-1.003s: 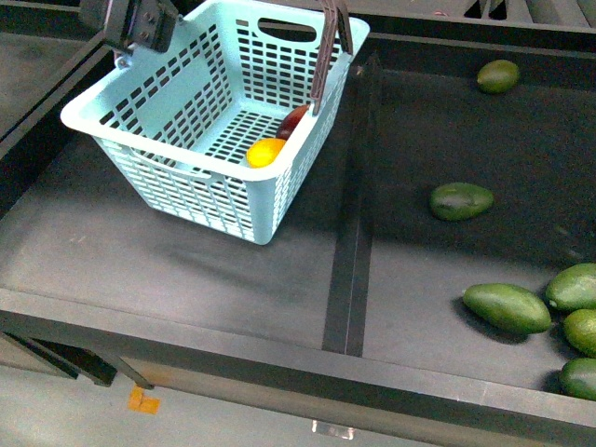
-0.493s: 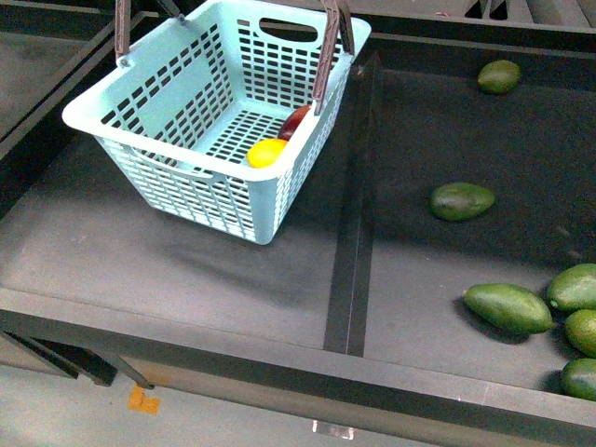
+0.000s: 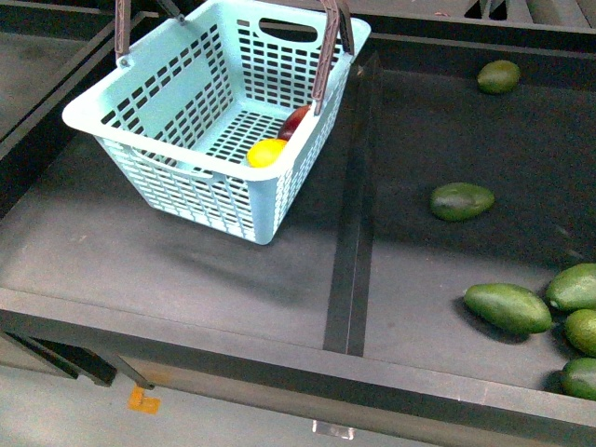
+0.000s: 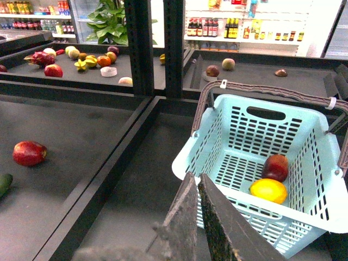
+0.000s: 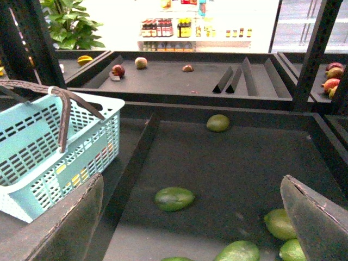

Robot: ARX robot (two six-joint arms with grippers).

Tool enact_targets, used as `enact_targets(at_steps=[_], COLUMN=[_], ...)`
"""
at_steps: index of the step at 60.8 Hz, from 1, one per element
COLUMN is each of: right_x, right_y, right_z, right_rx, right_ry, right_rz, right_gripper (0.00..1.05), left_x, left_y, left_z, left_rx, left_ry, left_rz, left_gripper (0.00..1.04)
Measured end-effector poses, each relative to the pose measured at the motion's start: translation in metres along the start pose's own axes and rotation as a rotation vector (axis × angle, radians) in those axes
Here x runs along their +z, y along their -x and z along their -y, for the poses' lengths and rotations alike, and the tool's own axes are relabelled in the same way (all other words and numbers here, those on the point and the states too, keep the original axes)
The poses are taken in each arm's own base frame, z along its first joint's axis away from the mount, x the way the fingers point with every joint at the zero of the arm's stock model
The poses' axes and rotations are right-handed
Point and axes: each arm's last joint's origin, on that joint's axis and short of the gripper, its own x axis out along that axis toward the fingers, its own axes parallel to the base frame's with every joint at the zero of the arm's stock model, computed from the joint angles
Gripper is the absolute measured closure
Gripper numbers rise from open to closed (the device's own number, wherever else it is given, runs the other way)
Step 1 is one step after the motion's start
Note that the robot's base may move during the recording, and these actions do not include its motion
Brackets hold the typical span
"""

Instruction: Pick lemon and mango into basket

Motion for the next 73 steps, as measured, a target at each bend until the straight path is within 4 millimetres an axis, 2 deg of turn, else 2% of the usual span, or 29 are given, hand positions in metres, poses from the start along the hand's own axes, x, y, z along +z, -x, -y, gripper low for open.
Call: enact_targets(at_steps=[29, 73], right_x=[0.0, 0.0], right_y=[0.0, 0.0], right_z=[0.0, 0.0], right_rx=[0.0, 0.0], right_ry=[0.0, 0.0], right_rz=[0.0, 0.0], right_gripper=[0.09, 0.09], left_x=[0.007, 0.007], left_y=[0.033, 0.054], left_z=[0.0, 0.0], left_rx=[0.0, 0.0], left_ry=[-0.002, -0.002], left_rz=[0.023, 0.026], left_gripper=[1.01, 1.01])
